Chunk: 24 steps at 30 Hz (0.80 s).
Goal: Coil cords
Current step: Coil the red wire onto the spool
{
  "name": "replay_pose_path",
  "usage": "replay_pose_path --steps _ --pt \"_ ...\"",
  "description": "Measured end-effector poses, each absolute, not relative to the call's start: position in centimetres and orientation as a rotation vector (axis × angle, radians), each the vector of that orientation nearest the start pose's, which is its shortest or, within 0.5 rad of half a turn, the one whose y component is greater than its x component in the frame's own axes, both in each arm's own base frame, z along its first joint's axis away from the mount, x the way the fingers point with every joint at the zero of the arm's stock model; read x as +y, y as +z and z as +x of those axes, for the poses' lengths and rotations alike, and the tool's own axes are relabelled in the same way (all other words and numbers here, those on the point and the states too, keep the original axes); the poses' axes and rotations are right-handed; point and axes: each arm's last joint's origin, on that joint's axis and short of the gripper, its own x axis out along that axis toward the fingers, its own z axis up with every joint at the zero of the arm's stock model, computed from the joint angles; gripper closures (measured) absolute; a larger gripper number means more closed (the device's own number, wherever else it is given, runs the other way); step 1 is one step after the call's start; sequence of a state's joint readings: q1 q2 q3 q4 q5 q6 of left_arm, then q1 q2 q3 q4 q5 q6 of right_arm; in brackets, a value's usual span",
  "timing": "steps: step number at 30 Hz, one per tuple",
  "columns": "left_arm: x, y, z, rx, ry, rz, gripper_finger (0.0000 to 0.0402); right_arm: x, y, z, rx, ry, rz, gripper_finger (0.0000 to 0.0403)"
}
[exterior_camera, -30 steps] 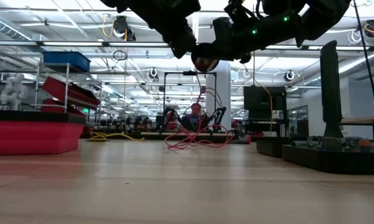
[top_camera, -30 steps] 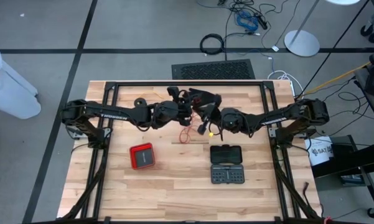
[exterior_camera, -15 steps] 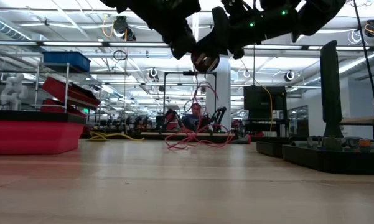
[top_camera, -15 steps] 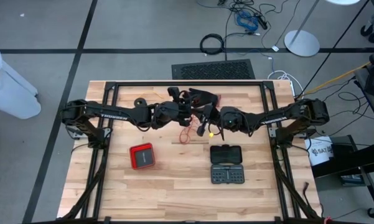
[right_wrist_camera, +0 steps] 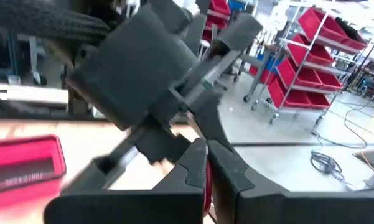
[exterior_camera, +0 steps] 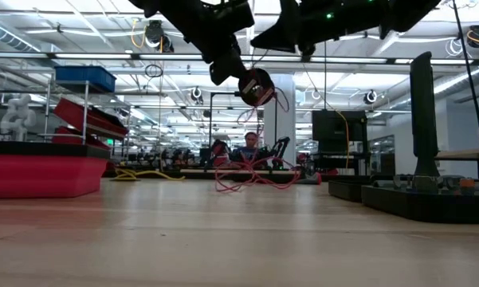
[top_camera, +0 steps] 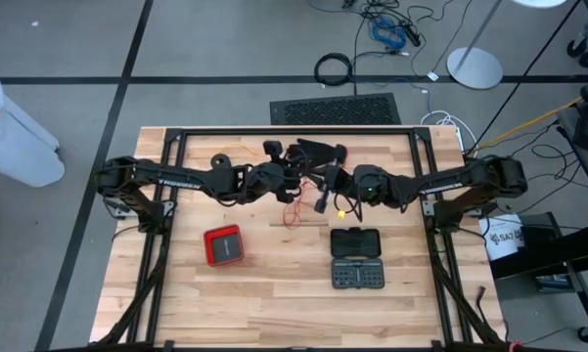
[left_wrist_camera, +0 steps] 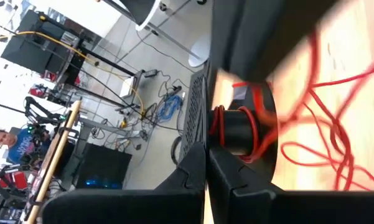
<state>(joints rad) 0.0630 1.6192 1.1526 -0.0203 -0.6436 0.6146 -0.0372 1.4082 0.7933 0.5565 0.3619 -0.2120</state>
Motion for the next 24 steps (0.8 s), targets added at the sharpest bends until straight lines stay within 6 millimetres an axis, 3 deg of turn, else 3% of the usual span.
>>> replay_pose_path --steps 5,12,24 --pt "3.5 26.4 35.5 0.718 0.486 0.727 0.0401 -2.2 27.7 28.9 0.166 -0.390 -0.241 0.0403" --pt "1.9 27.0 35.4 0.668 0.434 0.721 0.0401 -2.8 27.6 26.8 0.346 -0.392 -0.272 0.0403" --pt "1.3 31.0 33.2 0.490 0.382 0.556 0.0401 -2.6 27.4 26.0 0.433 -0.354 -0.358 0.0403"
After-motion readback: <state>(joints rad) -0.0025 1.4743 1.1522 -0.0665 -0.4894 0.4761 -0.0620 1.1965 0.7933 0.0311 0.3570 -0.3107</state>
